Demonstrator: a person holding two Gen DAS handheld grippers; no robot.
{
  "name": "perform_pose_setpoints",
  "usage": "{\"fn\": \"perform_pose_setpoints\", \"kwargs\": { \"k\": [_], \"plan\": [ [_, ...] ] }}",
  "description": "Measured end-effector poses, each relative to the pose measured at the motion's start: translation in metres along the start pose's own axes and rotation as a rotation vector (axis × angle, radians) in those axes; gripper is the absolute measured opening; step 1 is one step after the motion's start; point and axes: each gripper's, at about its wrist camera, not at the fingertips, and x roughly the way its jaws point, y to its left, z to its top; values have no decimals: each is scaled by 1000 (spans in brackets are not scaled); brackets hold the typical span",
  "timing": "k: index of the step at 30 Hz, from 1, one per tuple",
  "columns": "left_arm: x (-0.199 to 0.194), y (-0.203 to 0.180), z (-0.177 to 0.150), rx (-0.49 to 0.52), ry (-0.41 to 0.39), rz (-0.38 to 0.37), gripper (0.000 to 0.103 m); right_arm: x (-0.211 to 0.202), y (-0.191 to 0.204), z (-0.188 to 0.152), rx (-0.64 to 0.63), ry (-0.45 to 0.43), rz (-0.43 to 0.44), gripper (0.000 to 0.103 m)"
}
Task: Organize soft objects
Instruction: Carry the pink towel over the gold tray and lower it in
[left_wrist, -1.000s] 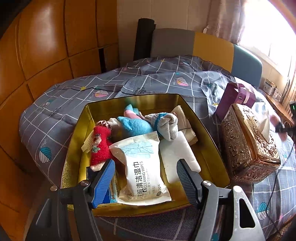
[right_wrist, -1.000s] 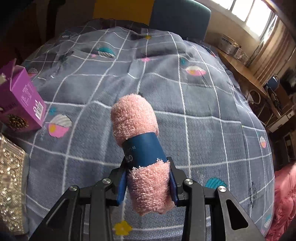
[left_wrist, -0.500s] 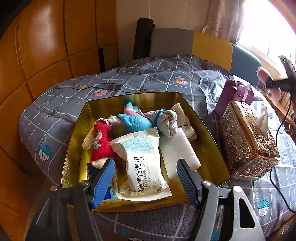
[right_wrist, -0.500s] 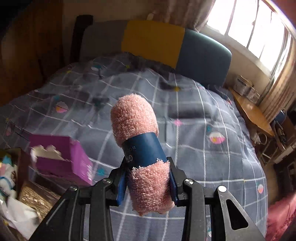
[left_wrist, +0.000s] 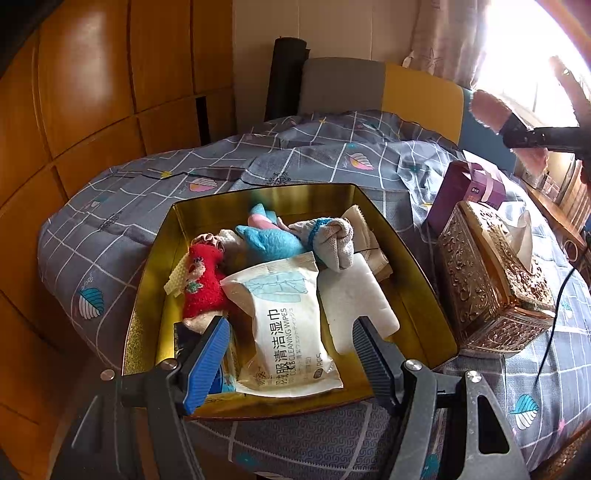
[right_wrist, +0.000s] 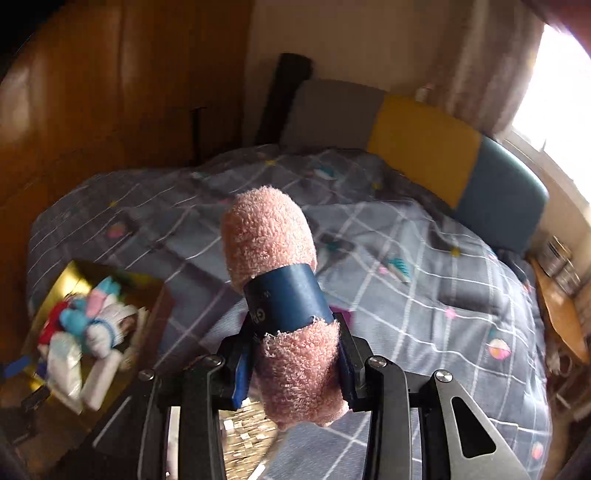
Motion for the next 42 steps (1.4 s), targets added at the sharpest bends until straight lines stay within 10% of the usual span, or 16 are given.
{"fn": "perform_pose_setpoints", "kwargs": {
  "k": [17, 32, 42],
  "plan": [
    [-8, 30, 2, -52, -19, 57, 70, 34, 178, -54, -54, 202, 398, 38],
    [-5, 48, 2, -85, -13, 84, 70, 101, 246, -87, -157, 286, 196, 36],
    [-8, 42, 3, -83, -24, 113, 70, 84, 237, -96, -125, 224, 230, 45]
  ]
}}
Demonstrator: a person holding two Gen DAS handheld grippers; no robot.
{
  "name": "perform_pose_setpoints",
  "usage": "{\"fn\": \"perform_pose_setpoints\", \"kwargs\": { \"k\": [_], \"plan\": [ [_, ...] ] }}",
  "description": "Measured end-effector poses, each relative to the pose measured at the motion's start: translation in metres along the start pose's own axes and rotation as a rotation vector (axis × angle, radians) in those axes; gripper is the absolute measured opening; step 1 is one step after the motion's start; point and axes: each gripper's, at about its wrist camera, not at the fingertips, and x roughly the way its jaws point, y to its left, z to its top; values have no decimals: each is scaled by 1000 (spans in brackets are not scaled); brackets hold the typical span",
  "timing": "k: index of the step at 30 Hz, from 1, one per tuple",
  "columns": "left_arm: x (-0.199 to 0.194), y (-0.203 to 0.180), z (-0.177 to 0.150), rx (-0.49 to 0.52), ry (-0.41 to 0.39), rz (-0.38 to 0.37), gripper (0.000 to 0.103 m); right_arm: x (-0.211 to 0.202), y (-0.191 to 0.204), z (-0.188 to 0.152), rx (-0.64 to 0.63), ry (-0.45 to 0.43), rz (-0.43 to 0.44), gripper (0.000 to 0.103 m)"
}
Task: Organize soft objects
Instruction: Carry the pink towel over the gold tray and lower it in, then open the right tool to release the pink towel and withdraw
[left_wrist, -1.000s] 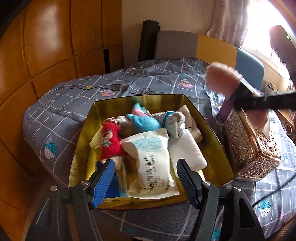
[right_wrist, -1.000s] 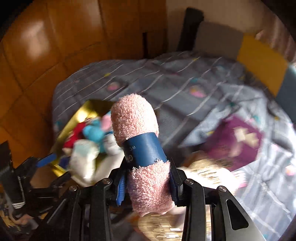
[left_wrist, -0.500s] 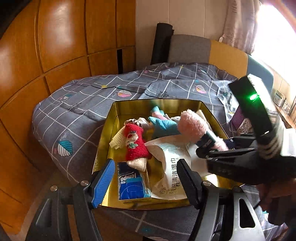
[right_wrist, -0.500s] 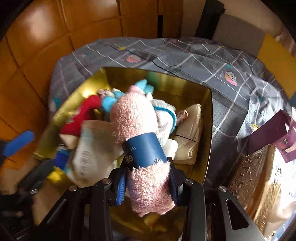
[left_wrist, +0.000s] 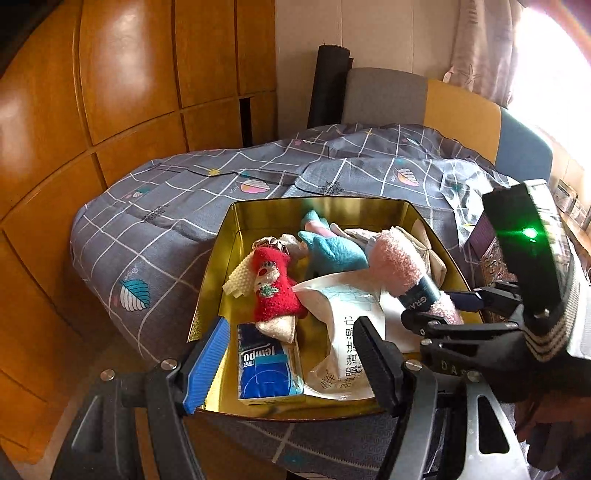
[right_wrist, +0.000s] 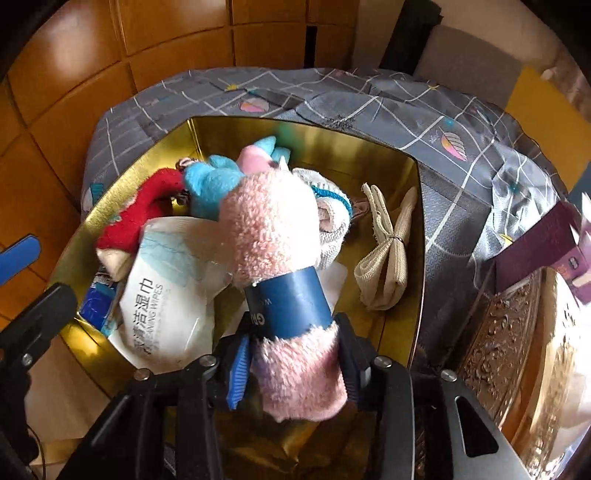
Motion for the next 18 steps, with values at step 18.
{"fn": "perform_pose_setpoints", "kwargs": {
  "k": [18],
  "plan": [
    [-34, -28, 4, 20, -114, 35, 70, -88, -22, -41, 142, -286, -134, 81]
  ]
}}
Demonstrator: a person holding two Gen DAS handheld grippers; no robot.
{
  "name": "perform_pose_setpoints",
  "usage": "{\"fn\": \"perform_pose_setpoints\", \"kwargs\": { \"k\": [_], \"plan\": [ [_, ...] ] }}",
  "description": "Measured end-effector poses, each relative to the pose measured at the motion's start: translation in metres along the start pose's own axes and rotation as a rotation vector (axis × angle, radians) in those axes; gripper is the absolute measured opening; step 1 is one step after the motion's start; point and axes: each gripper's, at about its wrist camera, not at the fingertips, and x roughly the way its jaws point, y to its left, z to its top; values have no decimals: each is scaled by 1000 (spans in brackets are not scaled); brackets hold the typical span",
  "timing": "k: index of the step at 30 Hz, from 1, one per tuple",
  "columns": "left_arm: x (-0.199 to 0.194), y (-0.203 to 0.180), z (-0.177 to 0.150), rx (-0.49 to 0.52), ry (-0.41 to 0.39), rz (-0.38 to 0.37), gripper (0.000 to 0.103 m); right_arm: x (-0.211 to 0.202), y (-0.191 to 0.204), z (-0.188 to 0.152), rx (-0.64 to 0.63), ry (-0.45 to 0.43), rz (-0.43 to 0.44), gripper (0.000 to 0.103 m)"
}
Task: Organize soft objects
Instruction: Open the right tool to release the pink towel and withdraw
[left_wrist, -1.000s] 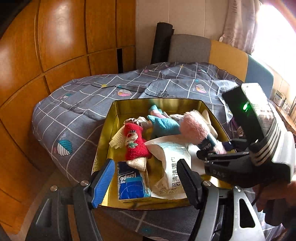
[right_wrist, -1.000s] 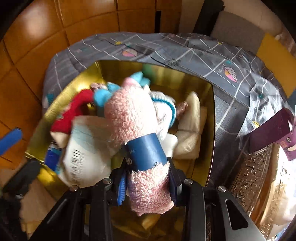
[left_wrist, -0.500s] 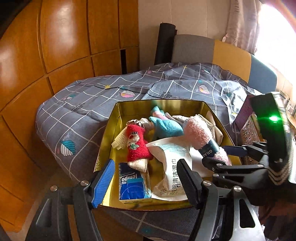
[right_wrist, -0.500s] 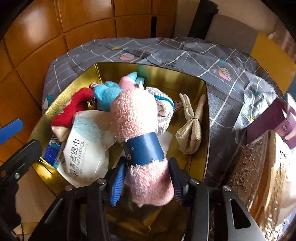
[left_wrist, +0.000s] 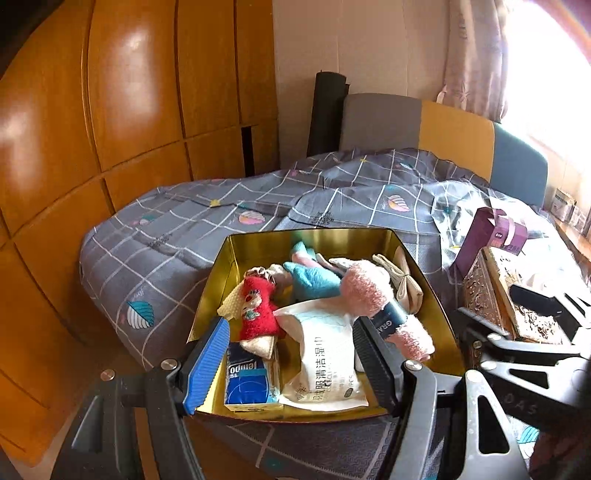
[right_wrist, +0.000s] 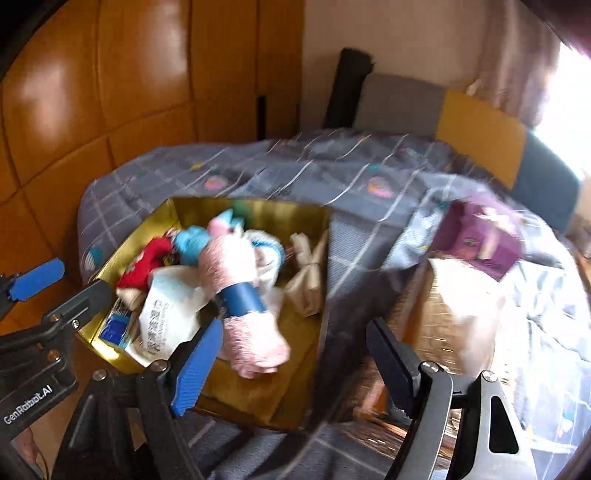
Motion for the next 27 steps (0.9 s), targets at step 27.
{"fn": "perform_pose_setpoints", "kwargs": {
  "k": [27],
  "plan": [
    [-10, -20, 1, 25, -29, 36, 71, -29, -31, -14, 102, -81, -89, 83]
  ]
}}
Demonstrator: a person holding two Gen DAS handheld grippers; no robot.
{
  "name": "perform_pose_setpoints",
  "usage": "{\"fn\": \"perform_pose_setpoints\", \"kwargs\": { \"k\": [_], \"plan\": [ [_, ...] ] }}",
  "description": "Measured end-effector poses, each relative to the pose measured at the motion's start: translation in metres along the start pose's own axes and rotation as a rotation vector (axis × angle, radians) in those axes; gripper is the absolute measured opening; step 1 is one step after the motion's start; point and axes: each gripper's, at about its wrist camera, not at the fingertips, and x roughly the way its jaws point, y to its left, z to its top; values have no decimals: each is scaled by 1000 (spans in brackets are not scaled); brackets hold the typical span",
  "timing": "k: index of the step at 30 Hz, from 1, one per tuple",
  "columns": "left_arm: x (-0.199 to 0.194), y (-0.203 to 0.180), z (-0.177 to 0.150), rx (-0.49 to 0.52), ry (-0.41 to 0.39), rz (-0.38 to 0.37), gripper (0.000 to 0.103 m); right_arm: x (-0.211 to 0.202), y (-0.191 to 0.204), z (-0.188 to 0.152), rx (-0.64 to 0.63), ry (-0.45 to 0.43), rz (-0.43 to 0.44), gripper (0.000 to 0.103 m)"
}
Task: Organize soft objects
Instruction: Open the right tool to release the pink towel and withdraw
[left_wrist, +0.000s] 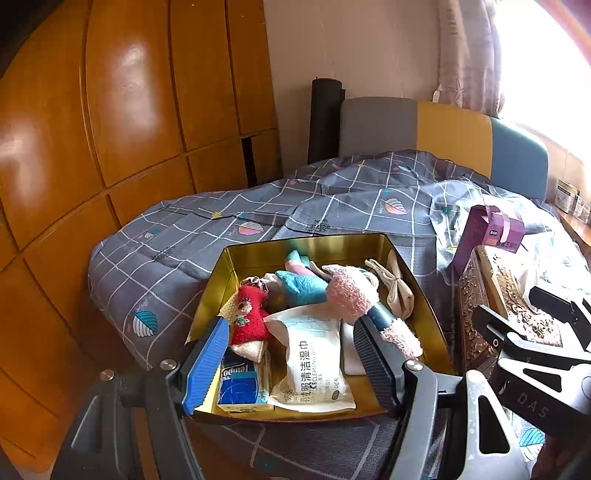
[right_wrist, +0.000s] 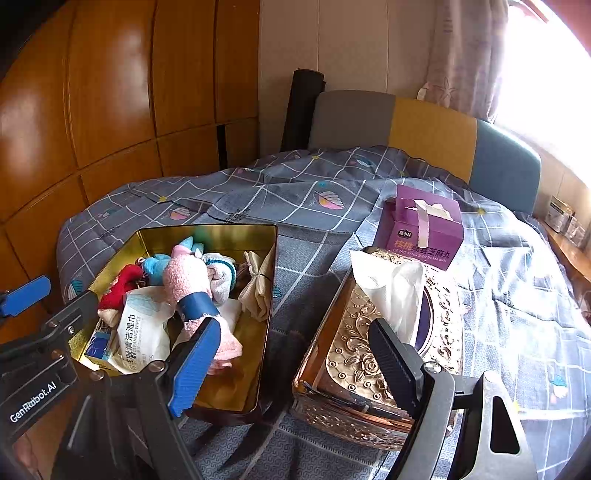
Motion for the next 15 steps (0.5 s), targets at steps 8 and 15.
{"fn": "perform_pose_setpoints", "kwargs": {
  "k": [8, 15],
  "plan": [
    [1, 1, -1, -2, 4, 10, 71, 1, 2, -1, -3, 5, 2, 83],
    [3, 2, -1, 3, 12, 12, 71, 2, 5, 0, -3, 4, -1, 83]
  ]
}}
